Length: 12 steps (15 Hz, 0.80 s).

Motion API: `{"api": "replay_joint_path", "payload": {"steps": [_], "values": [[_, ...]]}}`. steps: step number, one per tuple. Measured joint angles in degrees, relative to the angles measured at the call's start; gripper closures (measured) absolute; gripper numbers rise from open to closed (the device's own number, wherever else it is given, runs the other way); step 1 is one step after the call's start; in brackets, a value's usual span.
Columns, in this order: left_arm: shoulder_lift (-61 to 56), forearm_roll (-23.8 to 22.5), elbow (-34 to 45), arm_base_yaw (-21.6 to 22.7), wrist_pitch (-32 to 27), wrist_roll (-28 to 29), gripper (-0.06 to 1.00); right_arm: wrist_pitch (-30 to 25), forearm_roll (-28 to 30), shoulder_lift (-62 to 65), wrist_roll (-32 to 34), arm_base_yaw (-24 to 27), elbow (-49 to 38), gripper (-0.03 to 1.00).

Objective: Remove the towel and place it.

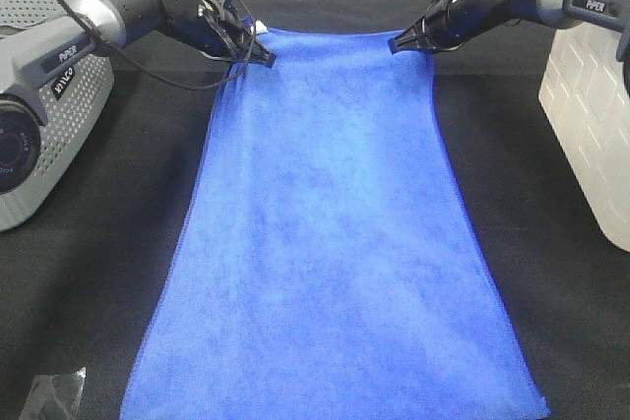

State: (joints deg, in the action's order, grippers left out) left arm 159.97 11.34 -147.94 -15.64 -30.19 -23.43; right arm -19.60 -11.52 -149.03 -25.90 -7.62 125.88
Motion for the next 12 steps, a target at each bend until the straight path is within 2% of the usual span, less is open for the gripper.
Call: {"api": "replay_joint_path", "payload": {"steps": [2, 4, 6, 8, 9, 10, 11, 12], "values": [[0.6, 0.0, 0.0, 0.0, 0.3, 0.0, 0.93, 0.7, -0.3, -0.9, 0.0, 0.0, 0.0, 0.95], [1.2, 0.0, 0.0, 0.0, 1.9, 0.0, 0.93, 0.9, -0.3, -1.5, 0.0, 0.0, 0.0, 0.89], [1.8, -0.1, 0.0, 0.0, 2.9, 0.0, 0.93, 1.8, -1.5, -2.1, 0.0, 0.0, 0.0, 0.78], [2.5, -0.5, 0.0, 0.0, 3.4, 0.0, 0.9, 2.5, -2.9, -2.8, 0.0, 0.0, 0.0, 0.62], [2.8, -0.7, 0.0, 0.0, 3.7, 0.0, 0.84, 2.5, -3.0, -3.2, 0.0, 0.0, 0.0, 0.54], [3.2, -0.9, 0.0, 0.0, 4.9, 0.1, 0.68, 2.5, -3.1, -3.7, 0.0, 0.0, 0.0, 0.43], [3.3, -0.9, 0.0, 0.0, 5.4, 0.3, 0.6, 2.5, -3.1, -3.7, 0.0, 0.0, 0.0, 0.4], [3.3, -1.4, 0.0, 0.0, 7.0, 1.5, 0.37, 2.1, -3.1, -3.6, 0.0, 0.0, 0.0, 0.37]]}}
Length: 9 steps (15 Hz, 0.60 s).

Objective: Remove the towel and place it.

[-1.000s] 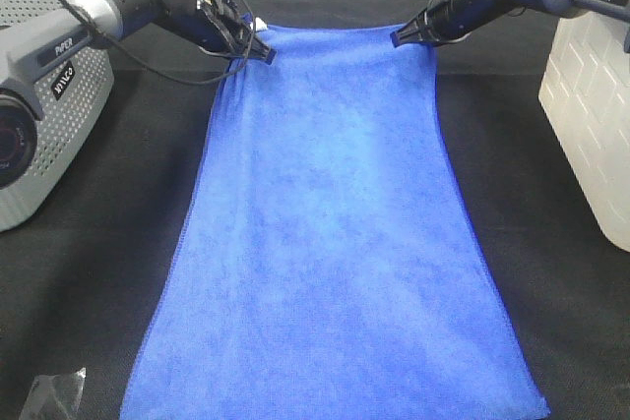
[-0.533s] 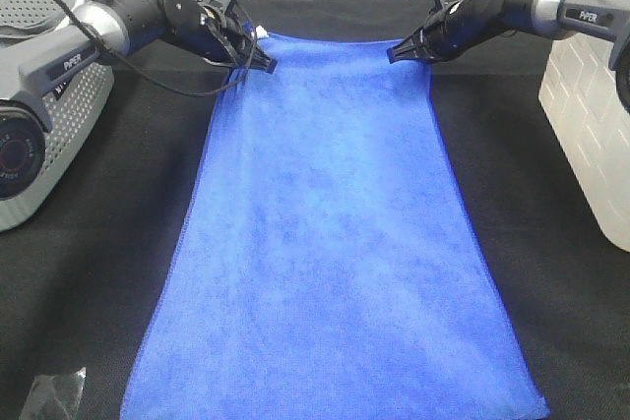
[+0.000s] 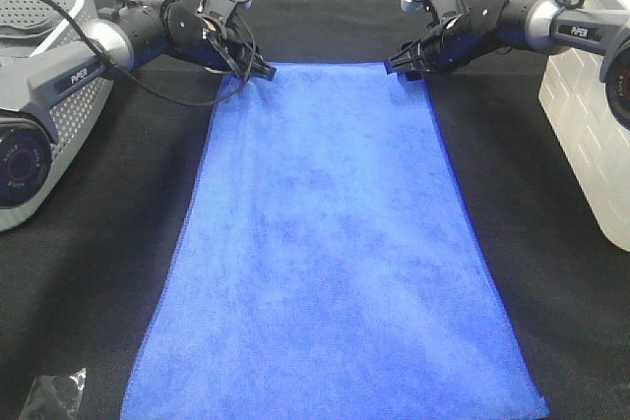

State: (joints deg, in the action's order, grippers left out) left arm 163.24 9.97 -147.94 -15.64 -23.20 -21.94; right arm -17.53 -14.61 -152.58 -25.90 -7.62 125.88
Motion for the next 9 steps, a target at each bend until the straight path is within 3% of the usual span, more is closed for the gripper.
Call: {"api": "replay_joint_path", "payload": {"steps": [1, 3, 6, 9], "values": [[-0.1, -0.9, 0.0, 0.0, 0.7, 1.4, 0.25, -0.9, 0.0, 0.4, 0.0, 0.0, 0.0, 0.36], [-0.6, -2.5, 0.0, 0.0, 0.1, 3.4, 0.19, -3.3, 0.0, 1.4, 0.0, 0.0, 0.0, 0.35], [-6.3, -4.0, 0.0, 0.0, -13.1, 7.2, 0.17, -13.5, 0.0, 8.0, 0.7, 0.0, 0.0, 0.34], [-14.0, -4.2, 0.0, 0.0, -33.7, 12.7, 0.17, -28.7, 0.0, 16.0, 6.8, 0.0, 0.0, 0.29]]}}
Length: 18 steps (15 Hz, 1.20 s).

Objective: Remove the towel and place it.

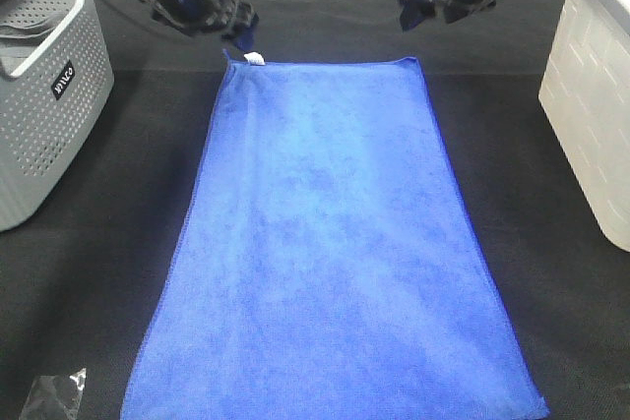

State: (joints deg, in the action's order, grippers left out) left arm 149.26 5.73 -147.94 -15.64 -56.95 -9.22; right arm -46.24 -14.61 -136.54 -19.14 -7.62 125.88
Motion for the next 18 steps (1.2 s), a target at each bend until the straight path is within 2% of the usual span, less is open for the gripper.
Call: {"api": "replay_joint_path", "payload": {"steps": [2, 5, 7, 8, 10, 11, 12, 13, 15, 16, 18], "values": [[-5.3, -0.9, -0.1, 0.0, -10.3, 2.8, 0.17, -10.0, 0.1, 5.6, 3.6, 0.0, 0.0, 0.28], [-12.5, -2.7, -0.1, 0.3, -12.2, 5.2, 0.17, -21.3, 3.6, 13.6, 10.0, 0.0, 0.0, 0.28], [-15.6, -5.7, -0.1, 2.5, -12.3, 7.8, 0.17, -23.1, 9.7, 18.2, 14.8, 0.0, 0.0, 0.28], [-17.1, -6.4, -0.1, 4.9, -12.5, 9.2, 0.17, -23.4, 11.4, 19.9, 16.3, 0.1, 0.0, 0.28], [-21.0, -7.0, -0.1, 11.1, -12.5, 10.0, 0.17, -23.5, 11.8, 24.3, 17.4, 0.1, -0.1, 0.28], [-21.0, -7.0, -0.1, 11.1, -12.5, 10.0, 0.17, -23.5, 11.8, 24.3, 17.4, 0.1, -0.1, 0.28], [-25.6, -5.3, 2.2, 14.8, -12.5, 10.5, 0.17, -23.5, 12.7, 28.6, 17.3, 0.1, -3.1, 0.28], [-29.6, -4.3, 5.8, 15.9, -12.5, 10.5, 0.17, -23.5, 13.3, 31.5, 17.3, 0.1, -6.4, 0.28], [-39.0, -3.9, 18.9, 17.4, -12.5, 9.2, 0.17, -23.5, 13.7, 39.8, 17.3, 0.1, -15.8, 0.28], [-41.0, -3.9, 22.0, 17.5, -12.5, 8.8, 0.17, -23.5, 13.7, 41.7, 17.3, 0.1, -18.5, 0.28], [-53.6, -3.9, 40.6, 17.6, -12.6, 6.9, 0.17, -23.5, 13.5, 54.1, 19.1, 0.1, -30.6, 0.28]]}}
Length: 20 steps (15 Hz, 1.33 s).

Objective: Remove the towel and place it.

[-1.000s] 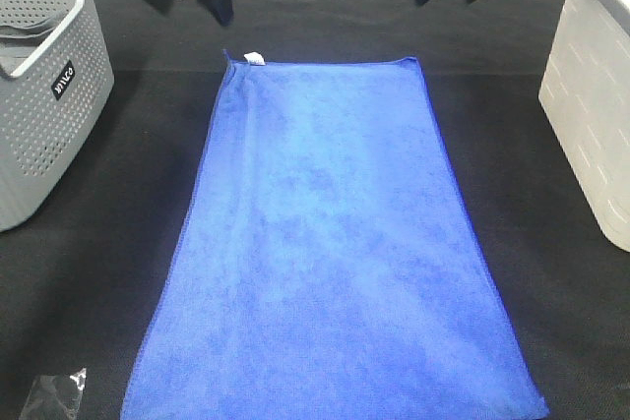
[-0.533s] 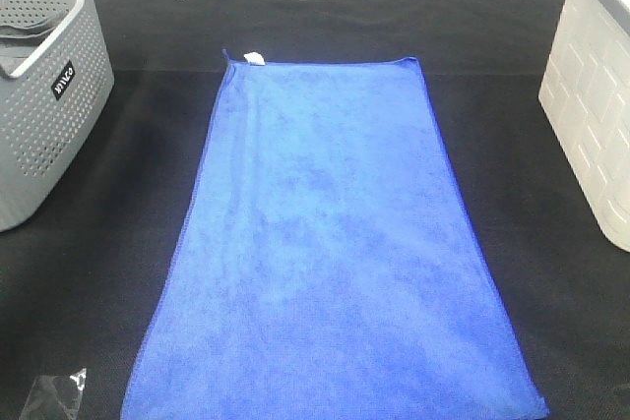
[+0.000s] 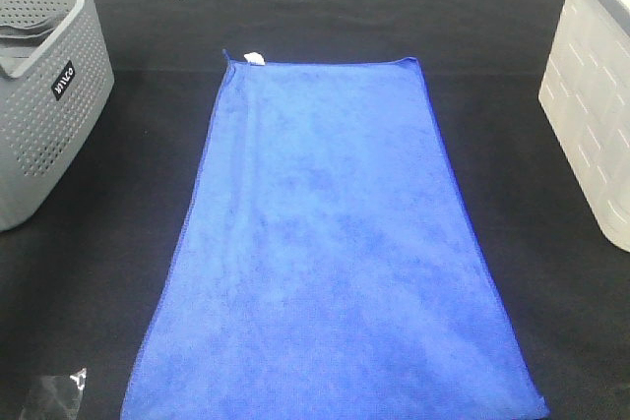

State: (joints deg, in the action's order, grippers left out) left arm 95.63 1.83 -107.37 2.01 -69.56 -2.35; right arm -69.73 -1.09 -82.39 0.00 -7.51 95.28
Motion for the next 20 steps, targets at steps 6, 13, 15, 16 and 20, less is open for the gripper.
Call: {"api": "replay_joint_path", "payload": {"steps": [6, 13, 15, 16, 20], "values": [[-32.0, -2.2, 33.2, 0.0, 3.3, -0.5, 0.17, -0.1, 0.0, 28.9, 2.8, 0.0, -25.4, 0.28], [-59.4, -8.9, 54.4, 0.0, 12.2, 2.3, 0.17, -0.2, 0.2, 57.9, 2.9, 0.0, -47.3, 0.28], [-66.0, -8.9, 59.9, 0.0, 12.4, 4.3, 0.17, -0.2, 1.1, 63.8, 2.5, 0.0, -52.1, 0.28], [-69.5, -8.9, 62.2, 0.0, 12.3, 4.6, 0.17, -0.2, 2.3, 66.8, 2.1, 0.0, -54.3, 0.28], [-85.8, -8.2, 68.1, 0.0, 7.3, 4.6, 0.17, -0.2, 3.7, 79.5, 1.0, 0.0, -60.6, 0.28]]}}
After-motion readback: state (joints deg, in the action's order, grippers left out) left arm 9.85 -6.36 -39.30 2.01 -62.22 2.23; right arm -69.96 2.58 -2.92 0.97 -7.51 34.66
